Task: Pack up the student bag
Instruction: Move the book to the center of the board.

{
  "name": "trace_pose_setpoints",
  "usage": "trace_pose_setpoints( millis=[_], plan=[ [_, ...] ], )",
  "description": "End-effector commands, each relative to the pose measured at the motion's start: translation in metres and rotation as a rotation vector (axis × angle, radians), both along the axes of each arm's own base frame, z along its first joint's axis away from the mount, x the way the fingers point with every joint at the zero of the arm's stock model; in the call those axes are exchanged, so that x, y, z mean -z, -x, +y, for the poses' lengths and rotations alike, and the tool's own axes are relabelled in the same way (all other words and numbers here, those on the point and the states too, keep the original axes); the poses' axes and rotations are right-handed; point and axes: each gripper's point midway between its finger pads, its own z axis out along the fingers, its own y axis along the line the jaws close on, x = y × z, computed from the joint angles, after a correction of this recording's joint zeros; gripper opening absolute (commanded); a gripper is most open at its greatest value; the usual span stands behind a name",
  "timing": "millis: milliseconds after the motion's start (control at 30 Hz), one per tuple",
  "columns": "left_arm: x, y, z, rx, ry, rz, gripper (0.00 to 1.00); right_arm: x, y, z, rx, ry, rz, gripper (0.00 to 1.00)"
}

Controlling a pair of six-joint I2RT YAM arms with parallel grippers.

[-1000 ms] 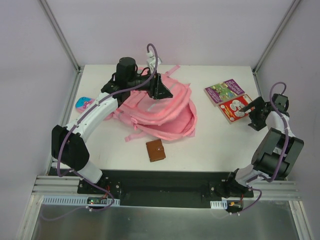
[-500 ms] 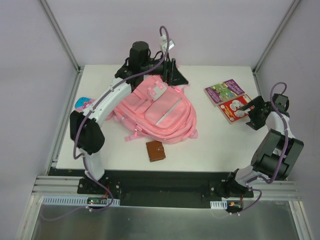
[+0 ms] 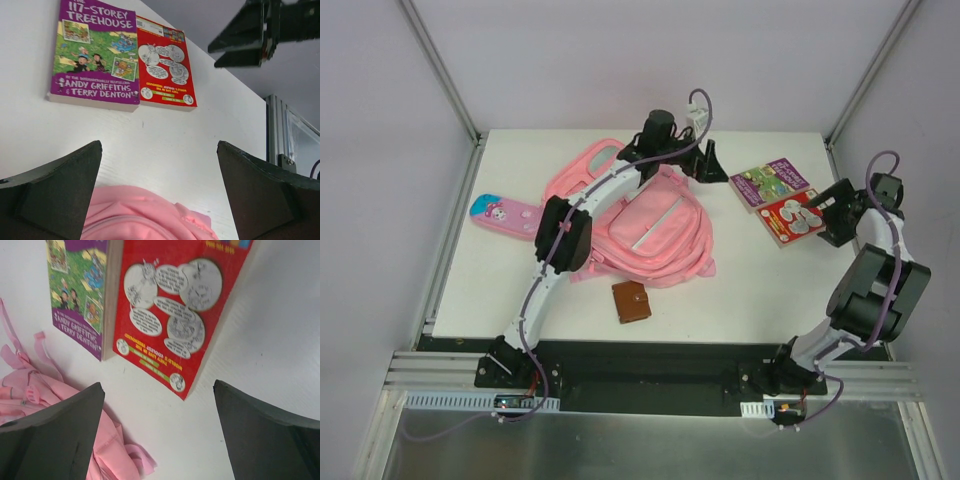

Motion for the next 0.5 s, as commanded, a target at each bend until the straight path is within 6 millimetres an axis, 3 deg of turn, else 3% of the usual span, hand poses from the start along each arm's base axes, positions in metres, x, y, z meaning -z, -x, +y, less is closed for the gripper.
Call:
trace_pose_setpoints(
  millis=[0,33,67,100,133,167,200,267,300,333,367,433,467],
  plan=[
    [-0.039,0.009,-0.021,-0.012,0.099,-0.162,0.98,-0.039,-0.036,-0.027,-0.062,0.189,-0.056,0.93],
    [-0.057,0.011,-0.019,-0.017,0.137,-0.204,0.98,-0.03,-0.045,-0.023,-0.105,0.227,-0.015,0.94],
    [-0.039,0.015,-0.016,-0.023,0.122,-0.164,0.99,-0.064,-0.067,-0.035,-0.105,0.312,-0.055,0.94],
    [-0.041,0.016,-0.014,-0.029,0.126,-0.167,0.98,-0.06,-0.063,-0.032,-0.134,0.32,0.014,0.94],
    [-0.052,0.02,-0.01,-0.03,0.139,-0.183,0.99,-0.044,-0.074,-0.028,-0.171,0.334,0.063,0.94],
    [-0.047,0.024,-0.009,-0.028,0.131,-0.178,0.99,-0.048,-0.084,-0.033,-0.165,0.36,0.07,0.94],
    [-0.048,0.025,-0.007,-0.032,0.13,-0.18,0.99,-0.067,-0.098,-0.036,-0.161,0.378,0.041,0.95],
    [-0.054,0.033,-0.003,-0.016,0.134,-0.179,0.99,-0.048,-0.112,-0.039,-0.158,0.377,0.116,0.95],
    [-0.054,0.036,-0.002,-0.01,0.134,-0.173,0.99,-0.053,-0.134,-0.046,-0.149,0.392,0.097,0.95],
    [-0.065,0.041,0.001,-0.007,0.144,-0.184,0.99,-0.051,-0.141,-0.047,-0.152,0.389,0.106,0.95],
    [-0.057,0.045,0.004,-0.003,0.134,-0.167,0.99,-0.046,-0.14,-0.046,-0.158,0.374,0.143,0.95],
    [-0.074,0.053,0.009,-0.002,0.161,-0.2,0.99,-0.045,-0.164,-0.049,-0.17,0.391,0.117,0.96],
    [-0.068,0.054,0.012,-0.01,0.152,-0.194,0.99,-0.044,-0.17,-0.055,-0.169,0.429,0.119,0.97]
  ],
)
